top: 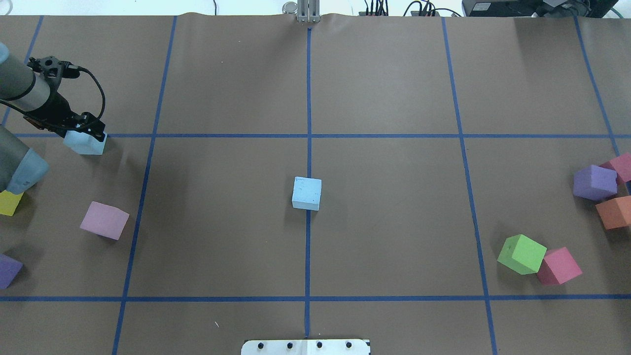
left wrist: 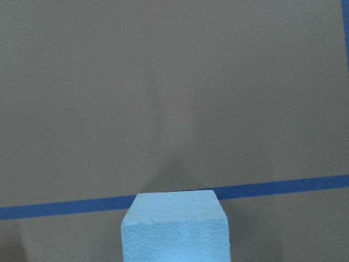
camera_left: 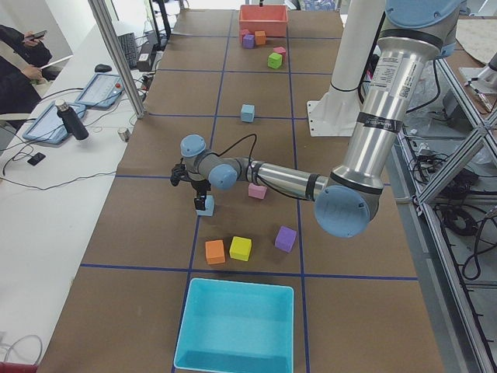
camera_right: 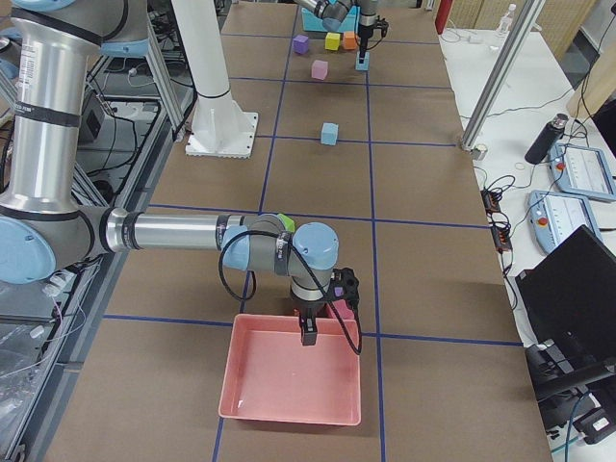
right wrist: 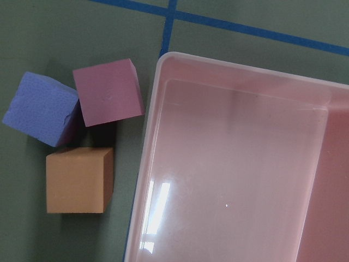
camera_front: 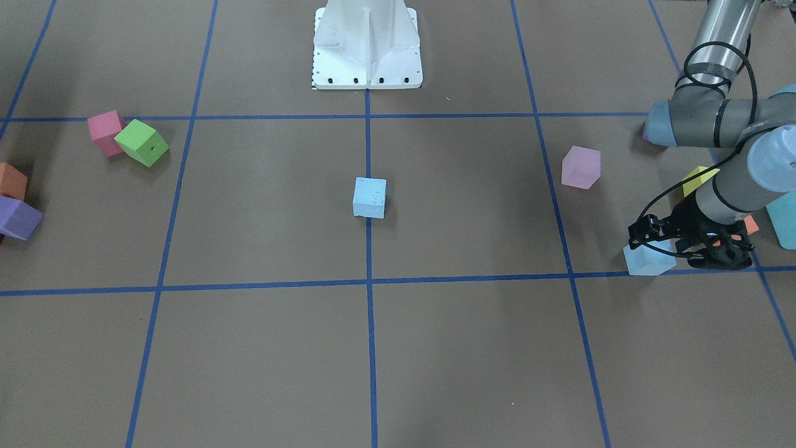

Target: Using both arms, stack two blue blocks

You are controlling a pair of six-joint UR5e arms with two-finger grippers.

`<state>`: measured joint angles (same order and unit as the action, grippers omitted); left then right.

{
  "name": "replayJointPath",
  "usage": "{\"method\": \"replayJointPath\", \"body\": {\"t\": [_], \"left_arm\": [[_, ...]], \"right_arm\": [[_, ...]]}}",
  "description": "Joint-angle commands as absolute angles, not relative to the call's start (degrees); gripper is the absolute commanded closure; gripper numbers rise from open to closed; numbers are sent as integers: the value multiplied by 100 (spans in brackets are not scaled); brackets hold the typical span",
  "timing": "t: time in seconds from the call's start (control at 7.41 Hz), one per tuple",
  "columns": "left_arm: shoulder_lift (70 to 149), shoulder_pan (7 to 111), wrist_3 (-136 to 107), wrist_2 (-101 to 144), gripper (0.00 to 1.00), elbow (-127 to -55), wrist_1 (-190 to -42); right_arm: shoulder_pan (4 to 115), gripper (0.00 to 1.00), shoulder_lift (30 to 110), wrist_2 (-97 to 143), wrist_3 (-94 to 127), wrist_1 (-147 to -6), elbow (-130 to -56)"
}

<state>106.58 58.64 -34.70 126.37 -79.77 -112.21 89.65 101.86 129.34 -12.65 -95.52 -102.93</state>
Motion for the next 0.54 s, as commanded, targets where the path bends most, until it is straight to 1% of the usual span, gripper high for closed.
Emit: {"method": "replayJointPath", "body": {"t": [0.0,0.13,0.27,0.4], "left_arm": [[10687,5713,-3480,12463,2,-7717,-11531],[10679,5661,-3463,12454,6,-7682,-11549],[10679,5660,-3445,12454,23,-7699,-11549],[10687,5651,-3402,12454,66,-7725,-11540]], "right_arm": [[8965,0,10187,12929,-1266,-9545,-10292],[8965,0,10187,12929,-1266,-9554,-10292],[8965,0,10187,12929,-1266,-9554,-10292],[8965,0,10187,12929,-1266,-9545,-10301]]}}
